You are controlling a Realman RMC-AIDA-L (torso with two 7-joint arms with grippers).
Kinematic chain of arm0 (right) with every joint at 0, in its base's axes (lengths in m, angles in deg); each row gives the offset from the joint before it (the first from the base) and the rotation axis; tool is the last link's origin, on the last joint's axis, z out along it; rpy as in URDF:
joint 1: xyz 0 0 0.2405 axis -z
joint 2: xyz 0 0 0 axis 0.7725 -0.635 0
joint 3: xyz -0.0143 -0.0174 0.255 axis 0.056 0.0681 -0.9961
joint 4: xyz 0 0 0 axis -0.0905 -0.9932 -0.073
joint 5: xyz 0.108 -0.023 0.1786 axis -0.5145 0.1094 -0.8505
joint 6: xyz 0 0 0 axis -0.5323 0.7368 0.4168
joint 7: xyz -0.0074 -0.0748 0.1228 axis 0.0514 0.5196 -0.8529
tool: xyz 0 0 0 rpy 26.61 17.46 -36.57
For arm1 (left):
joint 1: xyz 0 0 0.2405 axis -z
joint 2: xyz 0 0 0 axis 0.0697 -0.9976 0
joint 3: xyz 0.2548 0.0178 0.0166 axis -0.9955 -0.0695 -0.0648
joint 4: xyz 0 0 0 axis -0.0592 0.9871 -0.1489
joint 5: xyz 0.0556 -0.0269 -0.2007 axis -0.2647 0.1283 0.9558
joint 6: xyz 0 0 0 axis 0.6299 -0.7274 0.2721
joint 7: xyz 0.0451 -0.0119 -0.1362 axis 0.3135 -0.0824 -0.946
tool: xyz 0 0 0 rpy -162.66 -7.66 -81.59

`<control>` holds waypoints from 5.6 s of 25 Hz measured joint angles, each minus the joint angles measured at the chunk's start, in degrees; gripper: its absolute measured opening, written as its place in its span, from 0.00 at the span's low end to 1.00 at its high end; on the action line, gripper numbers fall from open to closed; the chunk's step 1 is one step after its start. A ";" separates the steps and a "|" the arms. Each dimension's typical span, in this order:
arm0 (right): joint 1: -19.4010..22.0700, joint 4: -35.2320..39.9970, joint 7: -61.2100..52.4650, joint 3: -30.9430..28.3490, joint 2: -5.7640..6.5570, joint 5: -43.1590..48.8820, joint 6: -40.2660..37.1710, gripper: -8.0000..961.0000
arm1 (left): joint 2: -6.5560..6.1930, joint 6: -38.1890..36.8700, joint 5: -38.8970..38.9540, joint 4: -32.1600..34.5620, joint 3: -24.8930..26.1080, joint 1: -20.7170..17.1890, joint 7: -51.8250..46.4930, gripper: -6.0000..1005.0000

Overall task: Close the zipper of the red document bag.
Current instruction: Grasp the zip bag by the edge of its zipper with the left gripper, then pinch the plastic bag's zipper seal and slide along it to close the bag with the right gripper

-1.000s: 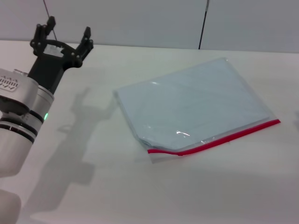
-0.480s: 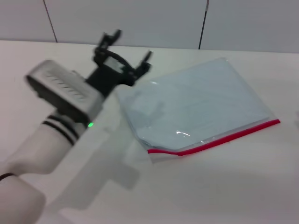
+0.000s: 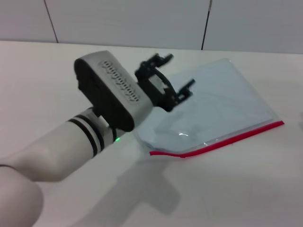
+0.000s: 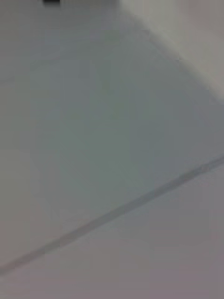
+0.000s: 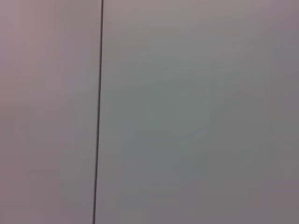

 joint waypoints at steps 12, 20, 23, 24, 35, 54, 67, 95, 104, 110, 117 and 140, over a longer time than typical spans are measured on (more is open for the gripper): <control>0.20 0.08 0.00 0.00 0.00 -0.16 0.36 0.82 | 3.90 -49.73 -15.02 24.12 14.37 -8.18 -6.76 0.71; 0.00 0.10 0.00 0.00 0.00 -0.03 0.36 0.82 | 6.06 -66.61 -35.41 25.43 10.34 -2.68 -19.90 0.71; 0.03 0.15 0.00 0.00 0.00 -0.06 0.36 0.82 | 5.95 -68.87 -36.03 25.33 9.70 -1.80 -20.06 0.71; 0.04 0.16 0.00 0.00 0.00 -0.05 0.36 0.82 | 5.98 -69.14 -36.37 25.20 9.66 -1.76 -20.03 0.71; 0.33 0.17 0.00 -0.32 -0.01 -0.45 0.35 0.82 | 6.00 -65.17 -38.81 18.89 8.81 -1.06 -17.05 0.71; 0.06 0.17 0.00 -0.08 -0.01 -0.43 0.35 0.82 | 5.68 -48.81 -38.85 5.16 7.58 2.07 -9.69 0.68; -0.32 1.23 0.00 4.09 0.15 0.10 0.02 0.82 | 6.38 -43.63 -38.85 1.03 7.52 2.36 -8.99 0.33; -7.29 -2.38 37.84 27.71 -0.09 17.37 12.05 0.82 | 5.91 -22.06 -38.85 -1.64 6.57 -4.60 -3.54 0.06; -7.35 -6.18 47.98 25.43 -0.09 17.25 17.85 0.82 | 6.14 -21.89 -38.85 -0.87 6.06 -5.93 -0.92 0.06; -6.94 -8.63 54.65 22.98 -0.09 17.22 19.79 0.82 | 6.31 -21.40 -38.85 -0.74 6.08 -6.17 -0.52 0.06; -5.98 -11.12 60.76 21.80 -0.17 17.23 19.92 0.57 | 6.14 -19.00 -38.85 -0.39 6.11 -7.37 0.13 0.06; -5.88 -12.48 62.16 21.18 -0.18 17.32 19.92 0.19 | 6.05 -18.89 -38.85 -0.37 6.11 -7.40 0.15 0.06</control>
